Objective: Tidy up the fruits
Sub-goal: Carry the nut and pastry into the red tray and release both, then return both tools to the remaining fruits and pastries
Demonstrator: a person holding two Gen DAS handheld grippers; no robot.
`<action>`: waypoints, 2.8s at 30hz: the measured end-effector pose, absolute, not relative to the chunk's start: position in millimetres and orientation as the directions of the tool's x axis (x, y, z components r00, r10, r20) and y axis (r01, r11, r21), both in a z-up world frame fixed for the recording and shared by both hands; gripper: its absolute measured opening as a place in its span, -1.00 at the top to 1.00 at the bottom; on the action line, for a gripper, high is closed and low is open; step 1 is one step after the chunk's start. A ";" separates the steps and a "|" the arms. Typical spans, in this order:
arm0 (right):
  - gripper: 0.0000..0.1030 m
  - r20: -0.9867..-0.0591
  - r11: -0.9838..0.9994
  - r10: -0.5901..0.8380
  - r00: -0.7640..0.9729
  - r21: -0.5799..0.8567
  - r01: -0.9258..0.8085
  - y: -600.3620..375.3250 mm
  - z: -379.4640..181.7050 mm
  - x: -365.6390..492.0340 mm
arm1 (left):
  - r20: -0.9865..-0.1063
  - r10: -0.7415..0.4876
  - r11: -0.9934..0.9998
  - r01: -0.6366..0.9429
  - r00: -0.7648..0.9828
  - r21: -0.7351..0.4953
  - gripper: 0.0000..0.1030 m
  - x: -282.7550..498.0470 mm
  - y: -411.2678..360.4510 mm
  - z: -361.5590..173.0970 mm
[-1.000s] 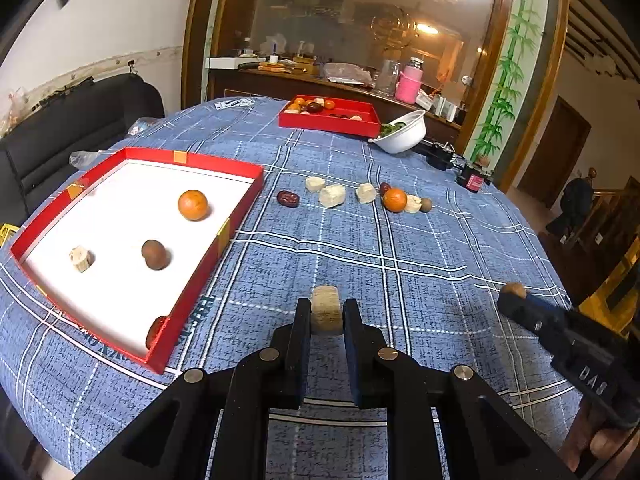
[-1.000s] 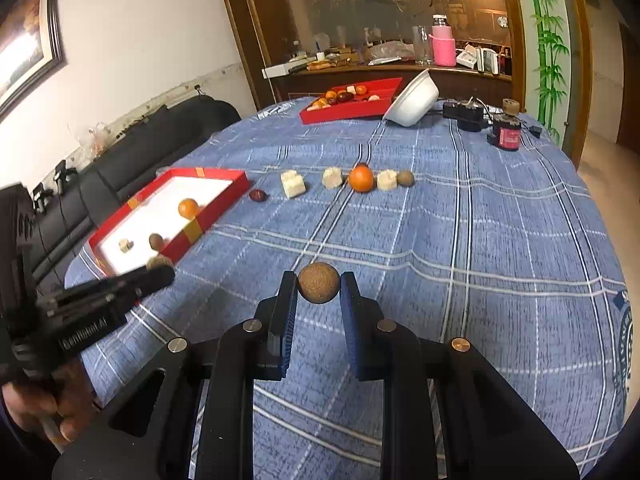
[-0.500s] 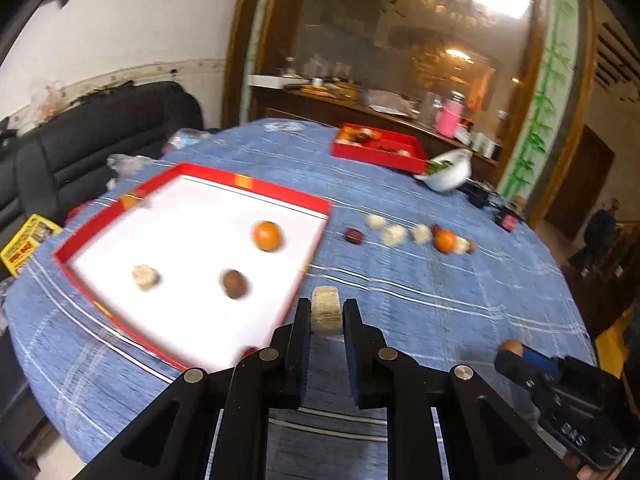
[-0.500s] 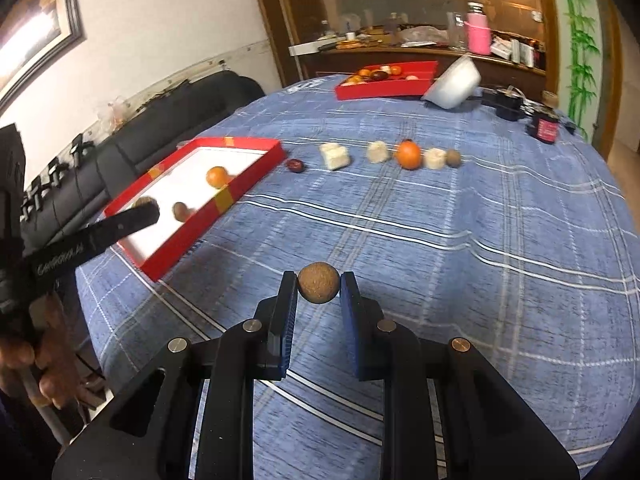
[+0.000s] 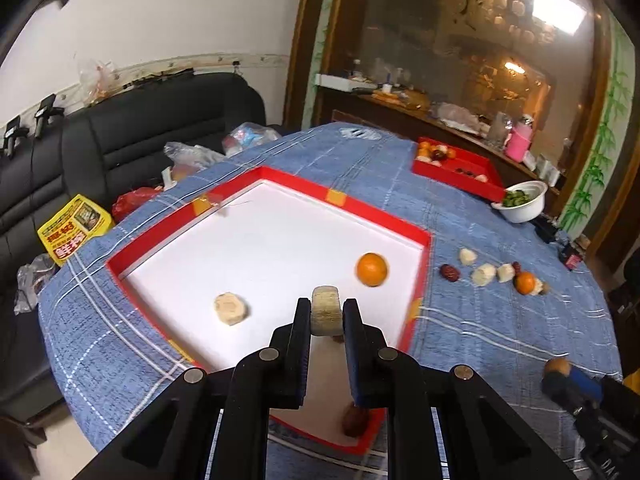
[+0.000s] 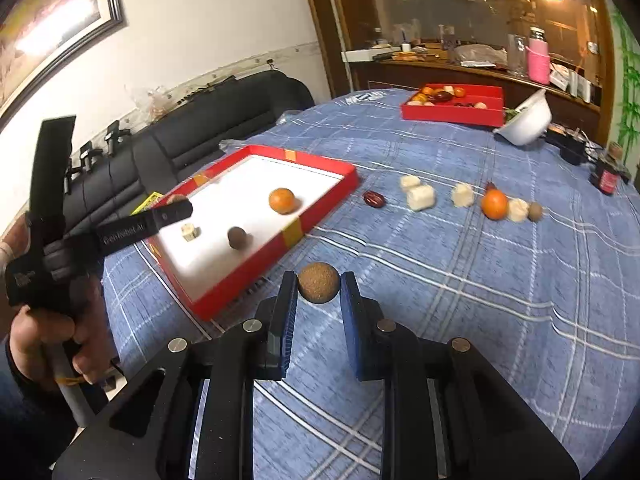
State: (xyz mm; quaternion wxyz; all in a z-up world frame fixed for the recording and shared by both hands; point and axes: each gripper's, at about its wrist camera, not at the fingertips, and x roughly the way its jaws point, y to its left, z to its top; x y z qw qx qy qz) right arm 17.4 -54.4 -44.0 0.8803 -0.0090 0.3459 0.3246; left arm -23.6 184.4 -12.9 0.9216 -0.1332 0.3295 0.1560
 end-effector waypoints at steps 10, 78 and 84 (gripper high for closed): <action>0.59 -0.618 0.752 0.596 0.513 0.206 -0.626 -13.0 -34.7 45.6 | -0.672 0.289 0.882 -0.463 0.682 -0.091 0.71 -16.7 220.0 -22.2; -0.33 -0.747 0.934 0.295 0.595 0.095 -0.345 -130.4 -73.7 134.2 | -0.716 0.245 0.917 -0.397 0.654 -0.050 -0.35 33.6 132.5 -20.7; -0.31 -0.765 0.969 0.169 0.622 0.016 -0.245 -178.1 -85.4 172.8 | -0.741 0.180 0.961 -0.275 0.647 -0.007 -0.36 59.9 82.7 -34.9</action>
